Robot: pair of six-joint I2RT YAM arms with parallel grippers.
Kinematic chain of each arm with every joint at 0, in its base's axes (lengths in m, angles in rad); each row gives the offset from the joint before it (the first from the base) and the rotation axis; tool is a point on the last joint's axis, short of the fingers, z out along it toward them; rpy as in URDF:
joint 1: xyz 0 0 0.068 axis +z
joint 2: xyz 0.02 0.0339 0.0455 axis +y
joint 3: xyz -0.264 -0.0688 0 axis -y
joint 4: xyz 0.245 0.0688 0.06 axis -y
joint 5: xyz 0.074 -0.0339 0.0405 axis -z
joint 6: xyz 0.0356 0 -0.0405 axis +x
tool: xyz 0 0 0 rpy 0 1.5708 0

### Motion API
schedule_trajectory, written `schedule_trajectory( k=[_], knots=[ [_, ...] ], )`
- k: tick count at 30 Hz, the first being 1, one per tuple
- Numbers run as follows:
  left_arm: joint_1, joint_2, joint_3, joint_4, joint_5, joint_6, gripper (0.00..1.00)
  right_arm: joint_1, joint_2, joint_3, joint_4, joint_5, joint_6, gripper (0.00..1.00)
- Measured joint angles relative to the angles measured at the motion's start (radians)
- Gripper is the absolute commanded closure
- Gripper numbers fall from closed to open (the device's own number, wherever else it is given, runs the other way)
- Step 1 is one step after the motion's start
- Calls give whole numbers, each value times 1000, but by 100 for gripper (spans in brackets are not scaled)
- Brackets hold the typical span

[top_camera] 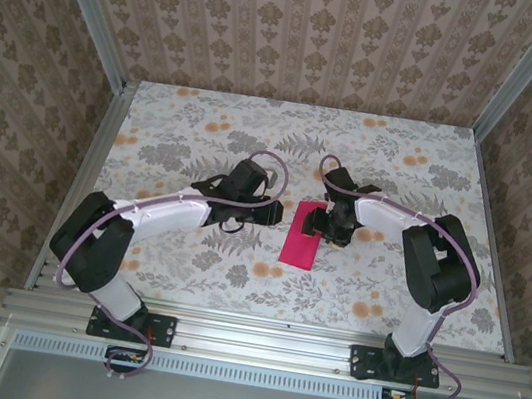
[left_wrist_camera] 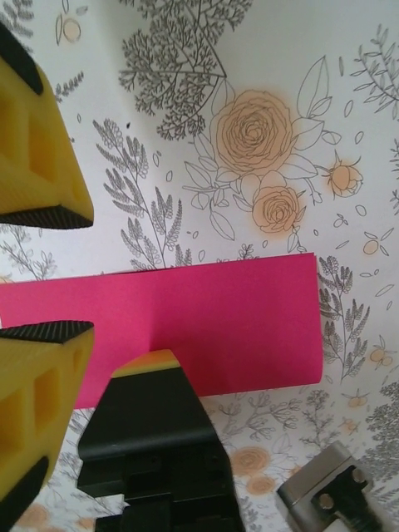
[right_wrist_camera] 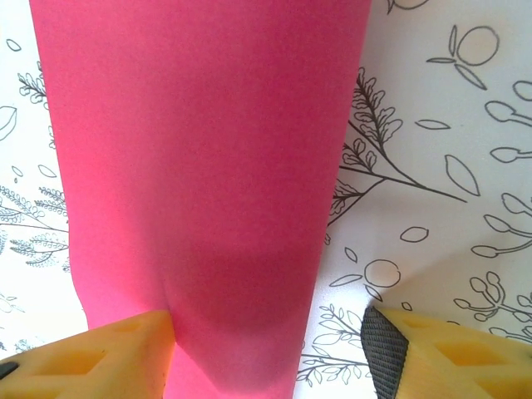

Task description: Fold a paper plane with a square sheet of paper (pick it up from the middle)

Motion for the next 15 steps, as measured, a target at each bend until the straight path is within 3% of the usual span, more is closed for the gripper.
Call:
schedule_trajectory(
  k=[8,15],
  knots=[
    [0,90,56,-8,51,-22,99,0,0,0,0,1,0,35],
    [0,207,162,-37,97,-46,100,0,2,0,0,2,0,35]
  ],
)
